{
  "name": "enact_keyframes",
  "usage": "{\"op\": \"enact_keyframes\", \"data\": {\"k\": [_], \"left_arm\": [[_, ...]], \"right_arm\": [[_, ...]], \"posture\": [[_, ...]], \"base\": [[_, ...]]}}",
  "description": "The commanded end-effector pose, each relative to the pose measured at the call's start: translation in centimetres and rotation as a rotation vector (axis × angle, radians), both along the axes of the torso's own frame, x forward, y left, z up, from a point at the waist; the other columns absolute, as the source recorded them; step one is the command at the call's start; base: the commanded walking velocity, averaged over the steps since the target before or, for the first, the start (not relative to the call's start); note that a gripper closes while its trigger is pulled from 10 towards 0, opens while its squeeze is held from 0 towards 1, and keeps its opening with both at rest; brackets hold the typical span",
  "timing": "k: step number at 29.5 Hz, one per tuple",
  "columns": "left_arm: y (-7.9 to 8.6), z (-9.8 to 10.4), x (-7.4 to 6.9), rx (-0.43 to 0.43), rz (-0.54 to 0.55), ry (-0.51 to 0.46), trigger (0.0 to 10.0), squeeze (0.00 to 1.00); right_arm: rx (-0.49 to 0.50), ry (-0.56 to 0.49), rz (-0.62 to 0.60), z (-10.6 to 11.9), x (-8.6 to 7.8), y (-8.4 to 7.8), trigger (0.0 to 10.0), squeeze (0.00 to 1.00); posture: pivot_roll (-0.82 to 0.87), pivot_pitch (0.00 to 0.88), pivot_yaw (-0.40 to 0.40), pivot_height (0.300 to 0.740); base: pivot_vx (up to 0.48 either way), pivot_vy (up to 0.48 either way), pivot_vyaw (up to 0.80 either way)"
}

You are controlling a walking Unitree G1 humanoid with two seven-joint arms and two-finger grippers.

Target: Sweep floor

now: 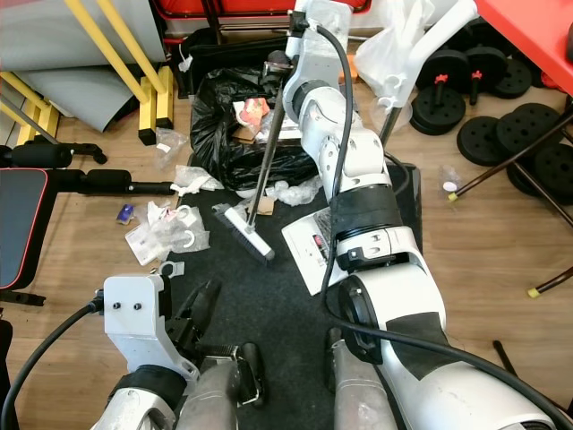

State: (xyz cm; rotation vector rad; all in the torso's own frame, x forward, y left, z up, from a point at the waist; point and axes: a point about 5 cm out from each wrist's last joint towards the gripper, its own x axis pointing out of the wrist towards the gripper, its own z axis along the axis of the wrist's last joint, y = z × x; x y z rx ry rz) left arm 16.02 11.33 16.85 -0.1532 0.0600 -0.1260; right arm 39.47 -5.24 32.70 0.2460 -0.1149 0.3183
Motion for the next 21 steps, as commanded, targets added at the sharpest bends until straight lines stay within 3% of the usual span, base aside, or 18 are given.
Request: {"op": "enact_keyframes", "data": {"k": [1,6,21], "left_arm": [[0.1,-0.6,-0.1,-0.013,0.027,0.034,10.0,0.00],[0.1,-0.8,0.1,-0.017,0.027,0.033,10.0,0.00],[0.0,-0.9,0.2,-0.018,0.028,0.030,10.0,0.00]], "right_arm": [[-0.003,-0.015,0.036,0.3,-0.4,0.5,10.0,0.00],[-0.081,0.059,0.054,-1.7,-0.8,-0.2,10.0,0.00],[-0.161,0.028,-0.003,-2.0,-1.0,-1.6,10.0,0.00]], "posture": [[-0.04,0.349,-0.026,0.740],[-0.05,0.339,-0.029,0.740],[-0.05,0.329,-0.028,0.740]], "base": [[0.000,0.000,0.00],[0.000,0.000,0.00],[0.000,0.000,0.00]]}}
